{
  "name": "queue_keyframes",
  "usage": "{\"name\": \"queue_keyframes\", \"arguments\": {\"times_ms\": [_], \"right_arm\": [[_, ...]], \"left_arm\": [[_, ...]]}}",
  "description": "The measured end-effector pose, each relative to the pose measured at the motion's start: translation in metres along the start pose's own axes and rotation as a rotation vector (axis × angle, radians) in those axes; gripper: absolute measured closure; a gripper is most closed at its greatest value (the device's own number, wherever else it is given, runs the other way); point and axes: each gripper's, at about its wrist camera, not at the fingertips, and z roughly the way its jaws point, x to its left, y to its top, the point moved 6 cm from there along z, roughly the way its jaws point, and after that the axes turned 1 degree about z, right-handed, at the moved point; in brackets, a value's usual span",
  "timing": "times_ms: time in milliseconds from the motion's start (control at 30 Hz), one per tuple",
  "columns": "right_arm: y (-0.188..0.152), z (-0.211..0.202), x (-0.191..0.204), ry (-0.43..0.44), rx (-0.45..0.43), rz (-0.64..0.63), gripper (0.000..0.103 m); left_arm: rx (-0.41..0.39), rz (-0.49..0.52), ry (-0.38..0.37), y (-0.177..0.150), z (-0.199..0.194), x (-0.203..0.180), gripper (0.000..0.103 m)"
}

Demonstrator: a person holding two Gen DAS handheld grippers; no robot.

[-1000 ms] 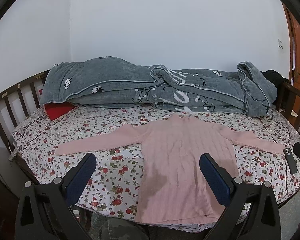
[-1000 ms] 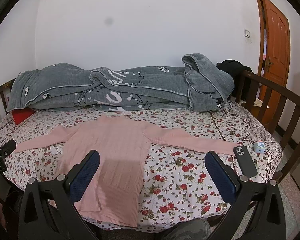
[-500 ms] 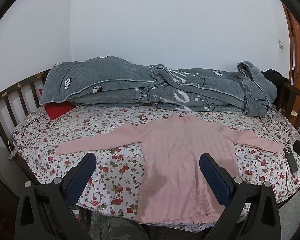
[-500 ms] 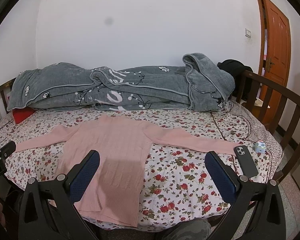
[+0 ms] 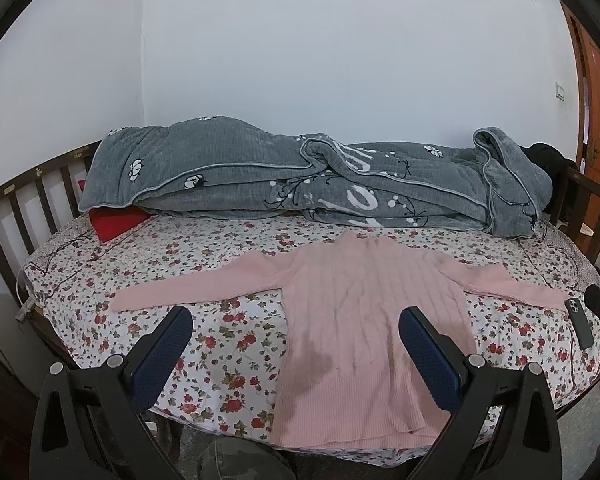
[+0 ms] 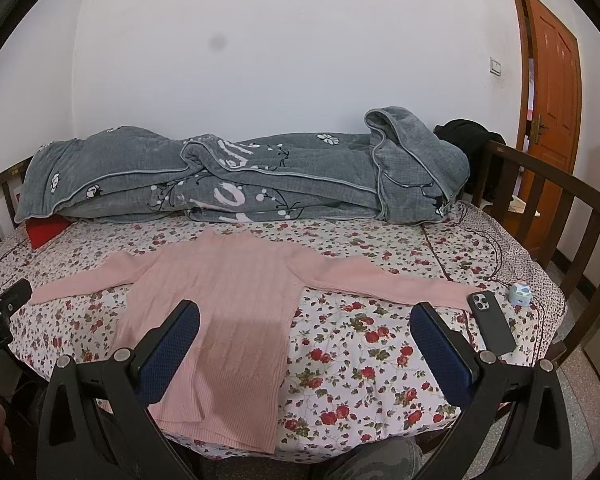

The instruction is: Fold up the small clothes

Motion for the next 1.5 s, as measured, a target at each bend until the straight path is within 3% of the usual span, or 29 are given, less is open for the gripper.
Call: {"name": "queue_keyframes", "arguments": {"times_ms": [967,1267,1500], "right_arm": [[0.001,0.003,0.008,0.009,-0.004,-0.011,0.000],[-0.003,0.025,0.015,-0.011,-0.002,-0.014,0.000],[0.002,0.061,0.029,-0.014,-0.057,-0.046,0.000]], "left_arm": [[-0.018,0.001,-0.012,0.007,0.005,0.005,0.000],[0.001,0.002,-0.022,-0.004,0.030,0.011,0.000],[0.038,-0.035,-0.026,-0.015,0.061,0.022,0.000]]}}
